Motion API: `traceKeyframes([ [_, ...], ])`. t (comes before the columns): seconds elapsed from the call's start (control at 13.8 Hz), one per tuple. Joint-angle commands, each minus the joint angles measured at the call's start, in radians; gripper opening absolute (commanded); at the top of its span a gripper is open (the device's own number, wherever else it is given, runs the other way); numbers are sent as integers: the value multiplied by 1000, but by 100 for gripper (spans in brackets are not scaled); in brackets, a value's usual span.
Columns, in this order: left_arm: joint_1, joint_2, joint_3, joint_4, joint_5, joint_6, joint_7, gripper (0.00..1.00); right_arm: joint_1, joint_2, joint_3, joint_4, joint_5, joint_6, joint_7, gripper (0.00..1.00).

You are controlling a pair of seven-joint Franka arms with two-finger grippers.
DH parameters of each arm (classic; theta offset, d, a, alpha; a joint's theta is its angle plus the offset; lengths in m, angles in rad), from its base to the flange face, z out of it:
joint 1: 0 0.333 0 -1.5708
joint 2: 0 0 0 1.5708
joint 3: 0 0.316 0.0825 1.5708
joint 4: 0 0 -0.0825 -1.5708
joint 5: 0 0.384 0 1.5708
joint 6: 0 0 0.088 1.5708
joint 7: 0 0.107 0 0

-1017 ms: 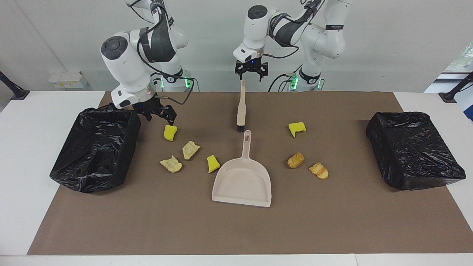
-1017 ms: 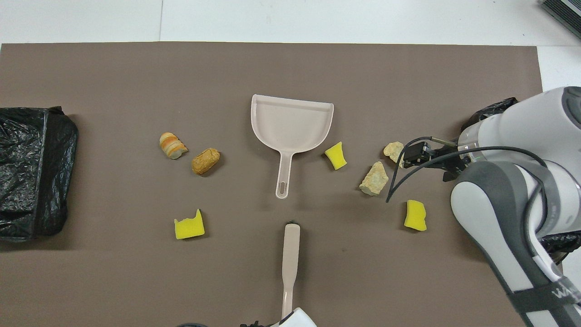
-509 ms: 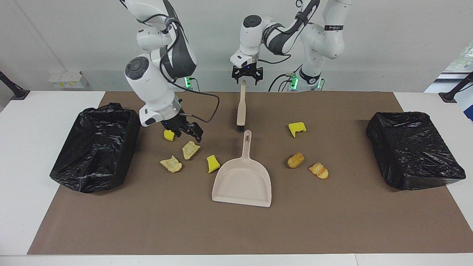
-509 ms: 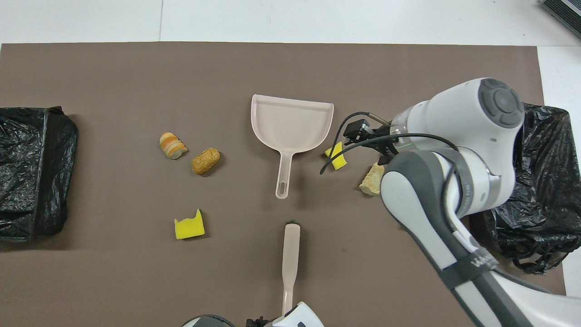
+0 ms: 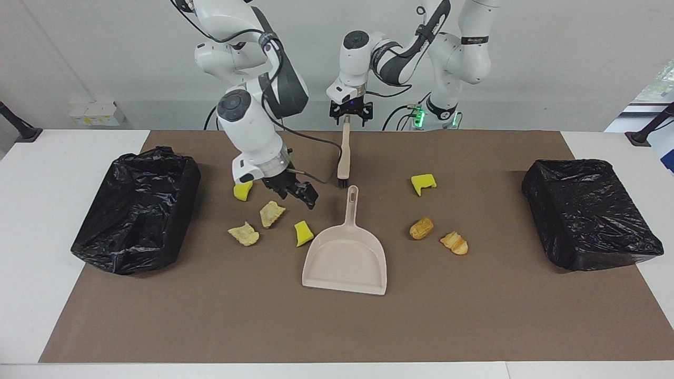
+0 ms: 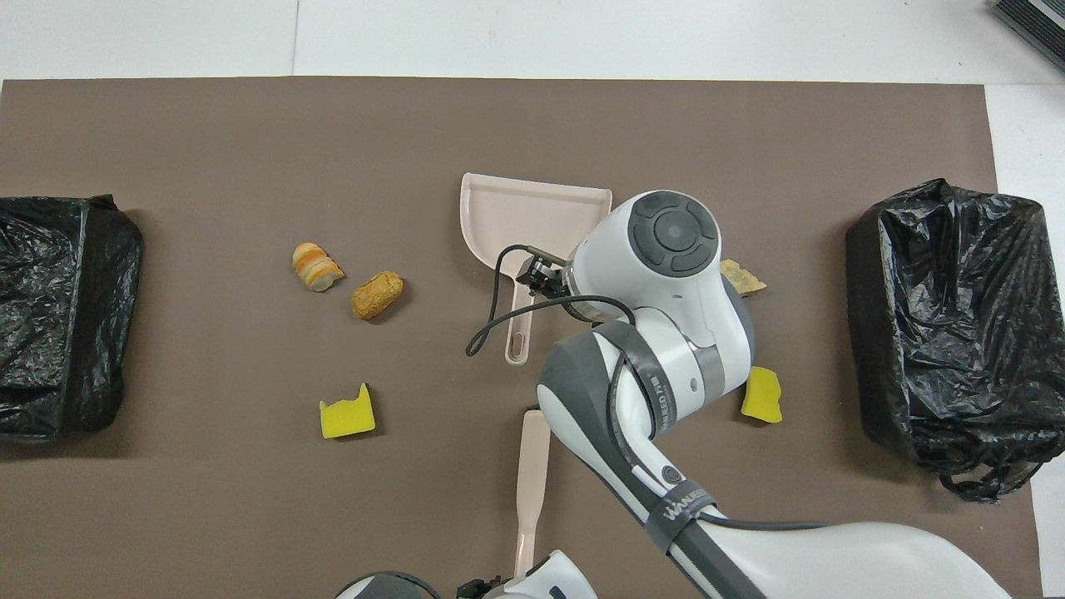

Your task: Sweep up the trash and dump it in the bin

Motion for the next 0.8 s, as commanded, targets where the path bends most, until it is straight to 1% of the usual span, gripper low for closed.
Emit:
traceKeyframes([
  [0.0,-18,-10,16,-7,-9,6,38,0,17,5,-5,11,-75,26,27,100],
  [0.15,-17,-10,16,-7,-9,-3,73,0,24,7,-4,6,-141,48,27,100],
  [0.29,-15,-13,17,-4,-9,-20,81,0,18,7,-4,6,-143,51,27,100],
  [0.44,2,-27,23,13,-9,-92,128,0,12,10,-4,5,-139,51,22,100],
  [0.51,15,-37,26,25,-9,-153,139,0,3,11,-2,5,-129,51,7,100],
  [0.65,92,-79,28,32,2,-242,180,0,-2,11,-2,3,-129,48,5,100],
  [0.73,147,-111,28,32,3,-288,240,0,4,8,-2,0,-127,48,13,100],
])
